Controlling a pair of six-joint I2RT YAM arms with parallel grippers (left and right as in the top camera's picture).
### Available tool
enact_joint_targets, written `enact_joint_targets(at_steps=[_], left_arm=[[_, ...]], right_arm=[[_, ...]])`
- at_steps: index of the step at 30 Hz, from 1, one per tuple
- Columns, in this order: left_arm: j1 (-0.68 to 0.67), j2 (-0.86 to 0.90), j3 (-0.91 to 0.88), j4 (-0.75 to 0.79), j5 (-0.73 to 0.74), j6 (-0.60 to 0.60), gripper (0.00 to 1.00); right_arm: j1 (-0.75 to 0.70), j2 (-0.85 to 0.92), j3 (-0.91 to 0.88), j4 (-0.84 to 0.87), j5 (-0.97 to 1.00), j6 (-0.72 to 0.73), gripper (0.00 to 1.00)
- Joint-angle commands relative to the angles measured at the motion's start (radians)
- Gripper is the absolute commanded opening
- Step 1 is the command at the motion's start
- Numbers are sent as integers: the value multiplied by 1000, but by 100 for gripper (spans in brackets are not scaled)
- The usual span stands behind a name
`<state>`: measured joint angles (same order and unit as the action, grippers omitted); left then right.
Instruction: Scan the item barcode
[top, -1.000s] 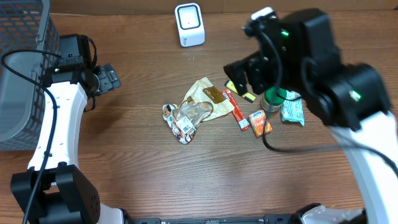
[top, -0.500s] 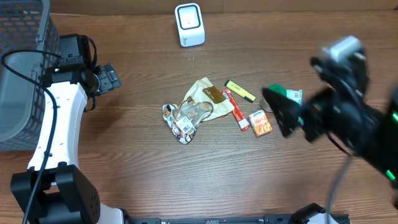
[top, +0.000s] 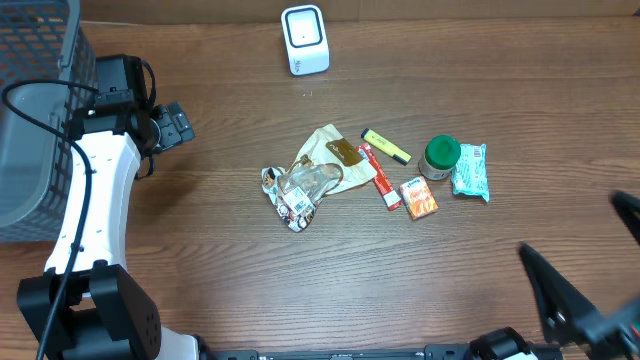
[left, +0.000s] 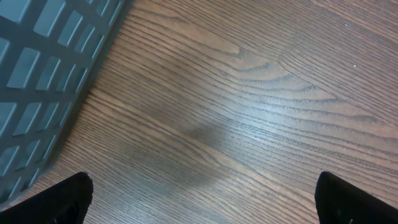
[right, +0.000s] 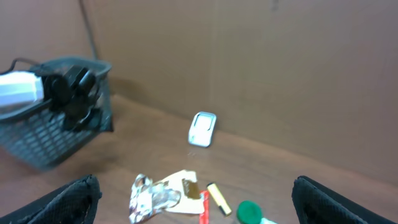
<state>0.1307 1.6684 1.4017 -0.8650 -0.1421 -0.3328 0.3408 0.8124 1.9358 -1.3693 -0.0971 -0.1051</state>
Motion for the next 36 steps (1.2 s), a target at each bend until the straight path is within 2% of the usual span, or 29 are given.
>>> enact_joint_targets(at_steps=[1, 10, 20, 28, 32, 36], left_arm=[[-6, -13, 14, 2, 5, 19, 100], [-7, -13, 14, 2, 5, 19, 100], [-7, -13, 14, 2, 5, 19, 100], [-7, -13, 14, 2, 5, 19, 100], [-7, -13, 14, 2, 5, 19, 100], [-7, -13, 14, 2, 5, 19, 100]], right_arm=[[-82, -79, -50, 27, -2, -29, 100], [-191, -330, -465, 301, -3, -52, 100], [-191, -579, -1072, 859, -89, -52, 100], [-191, -726, -1496, 1417, -114, -25, 100], [-191, -781, -1658, 1595, -114, -25, 100], [-191, -809, -1780, 1666, -114, -25, 100]])
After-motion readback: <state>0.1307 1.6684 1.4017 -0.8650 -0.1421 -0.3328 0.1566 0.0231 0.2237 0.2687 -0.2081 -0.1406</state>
